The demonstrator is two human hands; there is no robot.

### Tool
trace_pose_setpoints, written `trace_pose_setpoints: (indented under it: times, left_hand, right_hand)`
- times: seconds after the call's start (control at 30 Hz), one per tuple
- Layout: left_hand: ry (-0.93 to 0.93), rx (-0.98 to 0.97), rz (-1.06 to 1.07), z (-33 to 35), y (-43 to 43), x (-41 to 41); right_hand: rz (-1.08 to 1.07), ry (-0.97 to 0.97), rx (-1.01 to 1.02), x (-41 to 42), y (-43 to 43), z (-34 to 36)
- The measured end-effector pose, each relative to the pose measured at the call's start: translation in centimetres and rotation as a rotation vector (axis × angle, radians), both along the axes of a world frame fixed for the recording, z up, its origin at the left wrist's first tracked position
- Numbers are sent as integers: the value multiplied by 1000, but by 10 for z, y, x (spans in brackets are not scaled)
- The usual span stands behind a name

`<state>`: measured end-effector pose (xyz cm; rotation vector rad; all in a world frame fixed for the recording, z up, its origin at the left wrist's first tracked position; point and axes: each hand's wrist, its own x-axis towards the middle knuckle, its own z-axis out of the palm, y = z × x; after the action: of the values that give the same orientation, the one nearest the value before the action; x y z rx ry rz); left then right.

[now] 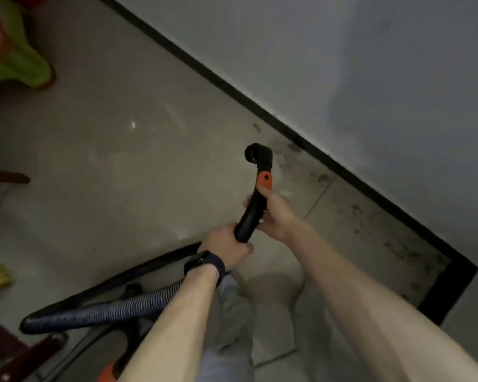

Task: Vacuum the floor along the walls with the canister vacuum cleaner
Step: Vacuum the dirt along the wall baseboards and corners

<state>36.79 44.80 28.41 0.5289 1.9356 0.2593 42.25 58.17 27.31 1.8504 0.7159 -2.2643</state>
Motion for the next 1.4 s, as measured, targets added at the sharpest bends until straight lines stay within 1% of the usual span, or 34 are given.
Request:
trace_pose_setpoints:
  times: [0.2, 0.33, 0.4, 0.47, 0.6, 0.7, 0.8, 0.9, 0.97, 1.07, 1.13, 1.23, 1.4]
  left_hand:
    - [7, -36, 80, -137, 14, -1]
    - [-65, -122, 203, -206, 17, 3]
    - [-35, -149, 225, -233, 10, 3]
    - [27, -151, 188, -256, 2, -1]
    - [109, -174, 90, -290, -7, -17]
    - [157, -183, 59, -316, -14, -28]
    - [188, -190, 42, -340, -29, -34]
    - [223, -186, 35, -358, -41, -37]
    - [237, -172, 52, -363, -43, -37]
    - [198, -167, 103, -362, -44, -33]
    - [142, -187, 120, -355, -47, -31]
    - [74, -227, 157, -337, -60, -29]
    - [41, -290, 251, -309, -103, -19]
  right_hand:
    - [70, 25, 26, 0, 20, -139]
    - [137, 68, 35, -3, 18, -212]
    - [170, 106, 33, -6, 12, -238]
    - [170, 128, 19, -10, 7, -259]
    - [89, 94, 0, -23, -6, -293]
    - [49, 77, 45, -36, -19, -319]
    - [30, 125, 84, -41, -35, -348]
    - [-26, 215, 65, -38, -50, -368]
    - [-89, 310, 34, -38, -45, -373]
    - [-195, 413, -3, -46, -27, -375]
    - [-185, 360, 28, -53, -26, -372]
    - [-99, 249, 123, -59, -47, -363]
    - [73, 201, 157, -64, -92, -343]
